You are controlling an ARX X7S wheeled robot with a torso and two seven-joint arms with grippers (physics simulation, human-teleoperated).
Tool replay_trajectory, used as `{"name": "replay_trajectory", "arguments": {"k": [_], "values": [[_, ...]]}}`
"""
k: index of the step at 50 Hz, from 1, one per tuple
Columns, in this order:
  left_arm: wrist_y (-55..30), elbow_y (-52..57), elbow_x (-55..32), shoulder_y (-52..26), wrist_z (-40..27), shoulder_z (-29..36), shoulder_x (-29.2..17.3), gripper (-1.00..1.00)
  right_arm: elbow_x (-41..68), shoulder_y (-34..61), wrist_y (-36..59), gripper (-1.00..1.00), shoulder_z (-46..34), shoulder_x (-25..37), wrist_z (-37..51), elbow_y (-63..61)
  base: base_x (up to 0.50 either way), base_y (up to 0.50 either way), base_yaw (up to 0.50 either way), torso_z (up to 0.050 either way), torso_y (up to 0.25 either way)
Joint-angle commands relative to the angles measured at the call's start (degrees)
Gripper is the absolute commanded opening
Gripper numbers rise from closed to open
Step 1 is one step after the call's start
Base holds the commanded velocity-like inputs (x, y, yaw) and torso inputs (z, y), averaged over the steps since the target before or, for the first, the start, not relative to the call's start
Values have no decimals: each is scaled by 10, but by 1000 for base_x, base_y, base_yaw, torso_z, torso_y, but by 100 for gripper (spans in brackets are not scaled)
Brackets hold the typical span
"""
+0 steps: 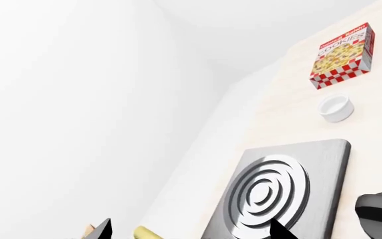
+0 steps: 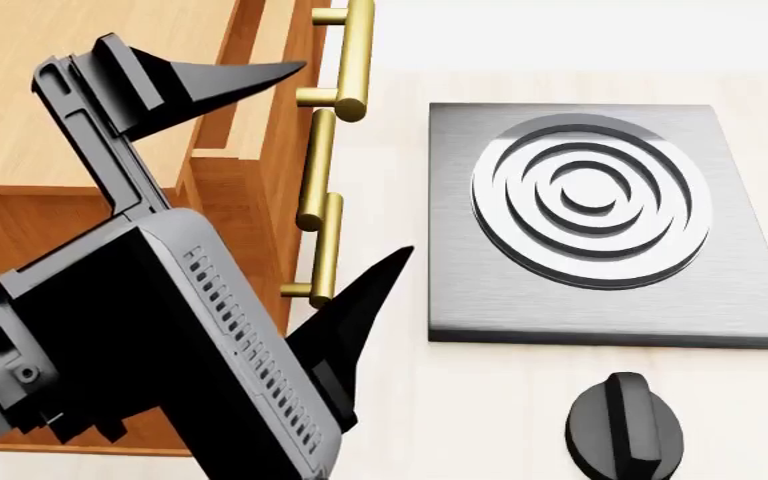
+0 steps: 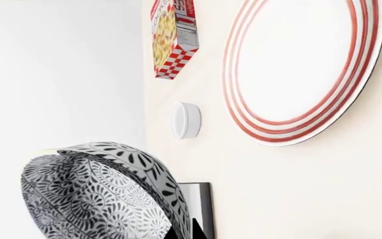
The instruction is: Pick the akita bowl on the wooden cabinet and place it on the plate.
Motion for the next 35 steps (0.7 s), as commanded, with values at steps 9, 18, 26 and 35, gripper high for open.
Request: {"name": "replay_trajectory", "arguments": {"k": [9, 18, 26, 35], "values": [[17, -8, 5, 8, -1, 8, -5, 100, -41, 73, 17, -100, -20, 53, 61, 40, 0, 0, 0, 1, 0], [16, -8, 3, 9, -3, 6, -7, 100, -45, 82, 20, -100, -17, 68, 77, 56, 0, 0, 0, 0, 1], [16, -10, 1, 7, -4, 6, -6, 100, -45, 86, 21, -100, -7, 83, 93, 69, 0, 0, 0, 0, 0], [18, -11, 2, 8, -6, 9, -7, 100, -45, 94, 22, -100, -4, 94, 104, 91, 0, 0, 0, 0, 0]]}}
